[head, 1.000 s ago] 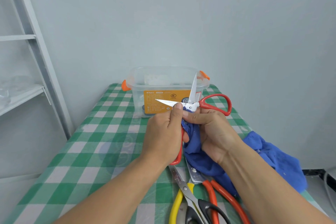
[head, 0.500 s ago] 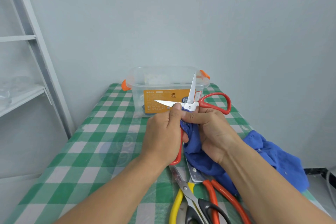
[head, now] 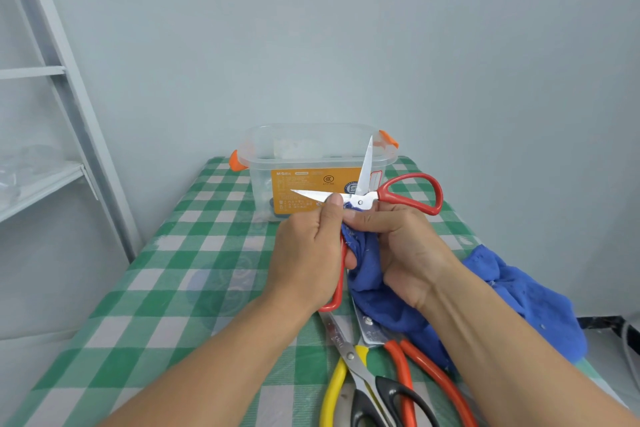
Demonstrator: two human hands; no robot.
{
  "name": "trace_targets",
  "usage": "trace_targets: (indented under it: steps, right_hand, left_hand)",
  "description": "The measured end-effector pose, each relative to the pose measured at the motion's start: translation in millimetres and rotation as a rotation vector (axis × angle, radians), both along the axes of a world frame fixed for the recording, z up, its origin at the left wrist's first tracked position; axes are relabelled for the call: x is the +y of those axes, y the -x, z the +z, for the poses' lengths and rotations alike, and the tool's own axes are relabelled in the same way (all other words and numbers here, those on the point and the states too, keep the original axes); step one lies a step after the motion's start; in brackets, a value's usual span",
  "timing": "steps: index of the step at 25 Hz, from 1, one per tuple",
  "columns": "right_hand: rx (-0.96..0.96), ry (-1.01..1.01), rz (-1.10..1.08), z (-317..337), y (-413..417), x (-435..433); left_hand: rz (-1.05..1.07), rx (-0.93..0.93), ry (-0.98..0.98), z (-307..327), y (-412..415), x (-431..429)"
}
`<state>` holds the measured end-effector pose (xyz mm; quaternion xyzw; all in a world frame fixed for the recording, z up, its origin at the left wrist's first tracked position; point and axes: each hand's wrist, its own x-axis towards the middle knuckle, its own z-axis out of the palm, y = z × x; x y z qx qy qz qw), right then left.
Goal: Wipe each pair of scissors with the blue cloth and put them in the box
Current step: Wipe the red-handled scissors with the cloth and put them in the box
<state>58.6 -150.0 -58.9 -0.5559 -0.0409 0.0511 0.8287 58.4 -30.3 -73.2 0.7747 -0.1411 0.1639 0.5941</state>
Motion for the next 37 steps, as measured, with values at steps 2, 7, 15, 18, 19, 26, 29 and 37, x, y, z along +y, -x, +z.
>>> trace_targets:
  steps: [2, 7, 15, 18, 19, 26, 29, 37]
  right_hand:
    - [0.036, -0.019, 0.004, -0.2, 0.0, -0.2]
    - [-0.015, -0.014, -0.081, -1.8, 2.1, -3.1]
    - [-0.013, -0.075, -0.186, -0.8, 2.4, -5.3]
    - [-0.039, -0.073, -0.171, 1.4, 3.4, 0.4]
    - [-0.051, -0.067, -0.159, 1.9, 3.3, 3.1]
    - [-0.018, -0.009, -0.161, -0.9, 1.2, 1.7]
    - [-0.029, -0.003, -0.212, -3.7, 0.1, 0.3]
    - [-0.064, 0.106, -0.064, 1.7, 9.6, -6.0]
  left_hand:
    - [-0.011, -0.016, -0.007, -1.1, 0.4, -0.4]
    - [-0.016, 0.072, 0.093, -3.2, -6.6, 2.3]
    - [-0.047, 0.101, 0.248, -3.1, -14.3, 9.3]
    - [-0.025, 0.092, 0.228, -2.5, -14.0, 9.4]
    - [-0.015, 0.081, 0.197, -2.8, -13.8, 8.4]
    - [0.031, 0.024, 0.048, 1.9, -4.9, 1.7]
    - [0.050, 0.047, 0.050, -0.4, -10.2, 6.0]
    - [0.051, 0.107, 0.156, 1.3, -18.5, 24.6]
